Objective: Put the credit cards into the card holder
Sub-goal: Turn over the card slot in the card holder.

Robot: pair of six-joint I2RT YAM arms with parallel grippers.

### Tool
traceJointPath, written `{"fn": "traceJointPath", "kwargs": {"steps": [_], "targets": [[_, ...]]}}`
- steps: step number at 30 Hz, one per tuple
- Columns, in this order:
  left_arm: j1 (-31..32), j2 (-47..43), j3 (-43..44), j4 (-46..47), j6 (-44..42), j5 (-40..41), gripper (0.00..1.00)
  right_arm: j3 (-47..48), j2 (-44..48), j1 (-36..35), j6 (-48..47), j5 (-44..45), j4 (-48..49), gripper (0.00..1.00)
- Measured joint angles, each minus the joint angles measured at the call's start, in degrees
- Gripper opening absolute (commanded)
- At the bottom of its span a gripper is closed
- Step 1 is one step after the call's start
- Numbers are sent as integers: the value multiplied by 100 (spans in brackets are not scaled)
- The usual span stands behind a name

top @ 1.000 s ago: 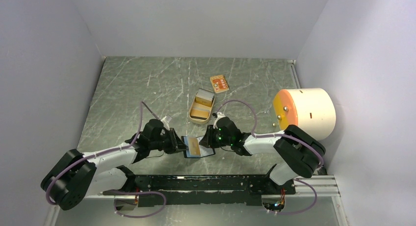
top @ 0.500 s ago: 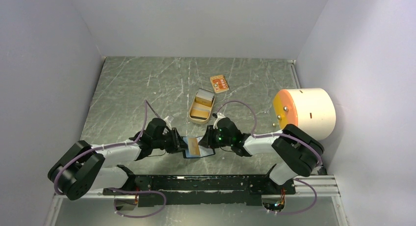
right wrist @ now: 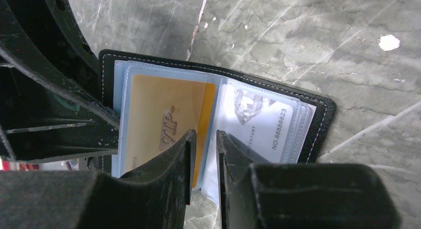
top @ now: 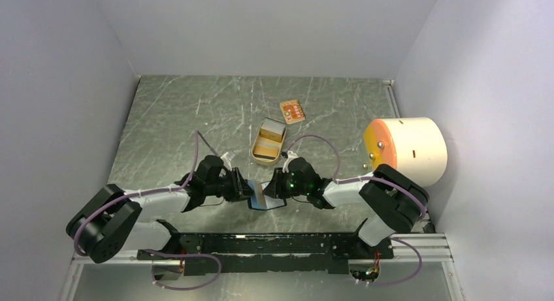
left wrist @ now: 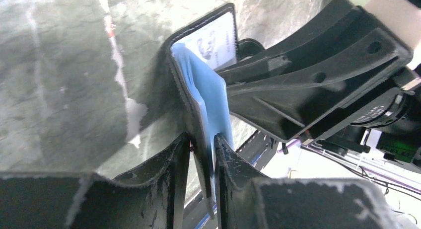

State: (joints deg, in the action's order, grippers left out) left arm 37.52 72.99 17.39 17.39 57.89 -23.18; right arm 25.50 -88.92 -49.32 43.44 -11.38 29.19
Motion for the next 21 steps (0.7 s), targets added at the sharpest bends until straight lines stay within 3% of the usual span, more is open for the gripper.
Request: {"fn": "traceJointPath", "kwargs": {"steps": [4, 9, 14, 21], "targets": [[170, 70, 247, -76, -35, 42, 27, 0, 0, -31, -2, 4, -4, 27], [332, 282, 540, -245, -116, 140, 9, 0, 26, -31, 2, 74, -44, 30], [433, 387, 953, -905, -160, 411, 9, -2, 369, -22, -44, 361, -466, 40], [507, 396, 1510, -2142, -184, 927, 9, -57, 898, 264, -184, 551, -1054, 40]]}}
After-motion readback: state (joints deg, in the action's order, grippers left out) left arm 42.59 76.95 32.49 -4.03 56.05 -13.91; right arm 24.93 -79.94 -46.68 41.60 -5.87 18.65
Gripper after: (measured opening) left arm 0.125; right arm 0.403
